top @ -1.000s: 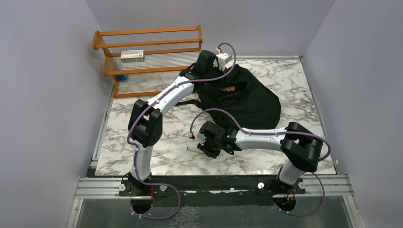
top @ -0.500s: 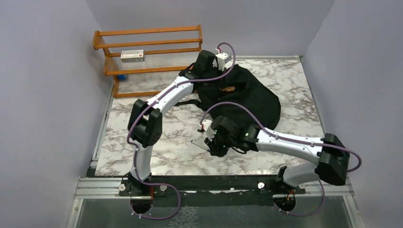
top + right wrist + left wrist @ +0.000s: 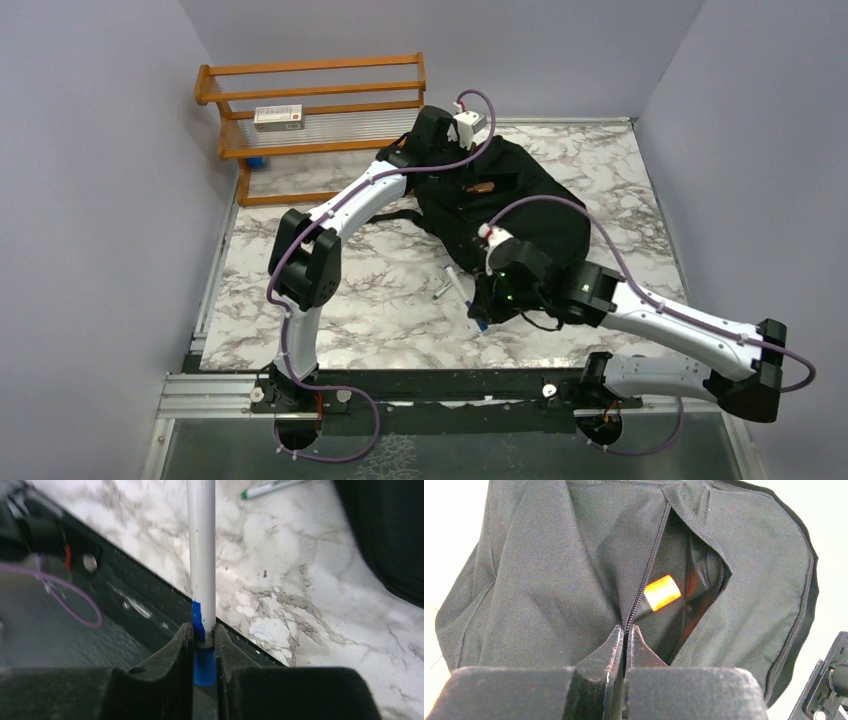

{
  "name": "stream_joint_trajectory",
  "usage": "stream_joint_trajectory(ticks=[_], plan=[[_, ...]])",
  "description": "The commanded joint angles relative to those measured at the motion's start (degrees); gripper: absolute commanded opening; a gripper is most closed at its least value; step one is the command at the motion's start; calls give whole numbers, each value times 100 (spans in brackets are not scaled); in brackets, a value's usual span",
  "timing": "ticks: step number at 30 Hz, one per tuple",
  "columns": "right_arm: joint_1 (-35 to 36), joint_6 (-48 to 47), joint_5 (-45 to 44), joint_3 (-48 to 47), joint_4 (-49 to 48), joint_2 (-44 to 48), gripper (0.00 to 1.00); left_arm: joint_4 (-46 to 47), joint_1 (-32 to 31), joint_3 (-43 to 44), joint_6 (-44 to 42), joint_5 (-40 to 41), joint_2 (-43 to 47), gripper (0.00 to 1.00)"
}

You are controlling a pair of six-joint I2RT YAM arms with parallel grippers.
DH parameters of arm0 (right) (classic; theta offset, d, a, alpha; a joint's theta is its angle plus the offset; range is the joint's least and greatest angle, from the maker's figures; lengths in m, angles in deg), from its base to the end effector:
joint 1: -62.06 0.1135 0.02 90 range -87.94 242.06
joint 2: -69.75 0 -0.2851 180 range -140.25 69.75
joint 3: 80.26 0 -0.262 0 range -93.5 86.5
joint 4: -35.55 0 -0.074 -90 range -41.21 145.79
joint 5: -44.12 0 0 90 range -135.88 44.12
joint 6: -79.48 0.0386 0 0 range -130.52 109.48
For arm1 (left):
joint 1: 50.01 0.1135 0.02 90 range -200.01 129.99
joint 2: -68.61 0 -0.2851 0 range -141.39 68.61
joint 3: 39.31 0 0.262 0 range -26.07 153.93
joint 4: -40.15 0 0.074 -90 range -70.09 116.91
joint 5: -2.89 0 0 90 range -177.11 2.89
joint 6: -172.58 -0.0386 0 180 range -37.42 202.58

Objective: Pack the student bag
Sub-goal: Place the stationery in the student bag.

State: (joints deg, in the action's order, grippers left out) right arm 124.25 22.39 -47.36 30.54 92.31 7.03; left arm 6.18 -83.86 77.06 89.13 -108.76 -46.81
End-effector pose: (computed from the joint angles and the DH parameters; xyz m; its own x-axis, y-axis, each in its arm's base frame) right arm 0.1043 0.1955 0.3099 -0.7775 -0.3098 -0.5473 -0.5409 0.7734 0.3305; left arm 0.4044 -0.2884 0.3155 -0.5380 0.2332 -0.8101 0.7180 0.6303 -0.2954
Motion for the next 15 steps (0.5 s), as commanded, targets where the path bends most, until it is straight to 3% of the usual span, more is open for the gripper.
stream_joint_trajectory(ticks=[1, 4, 10, 15], plan=[[-60, 1655, -1784, -531, 769, 337, 0, 131, 108, -50, -65, -9, 400, 0], [-508, 1803, -1707, -748, 868, 204, 0, 131, 108, -71, -77, 0, 397, 0], [-2088, 1317, -440, -797, -77, 180, 0, 131, 105, -100, -89, 14, 392, 0], [-2867, 982, 389, -1145, -257, -271, 0, 140, 86, -92, -62, -96, 341, 0]])
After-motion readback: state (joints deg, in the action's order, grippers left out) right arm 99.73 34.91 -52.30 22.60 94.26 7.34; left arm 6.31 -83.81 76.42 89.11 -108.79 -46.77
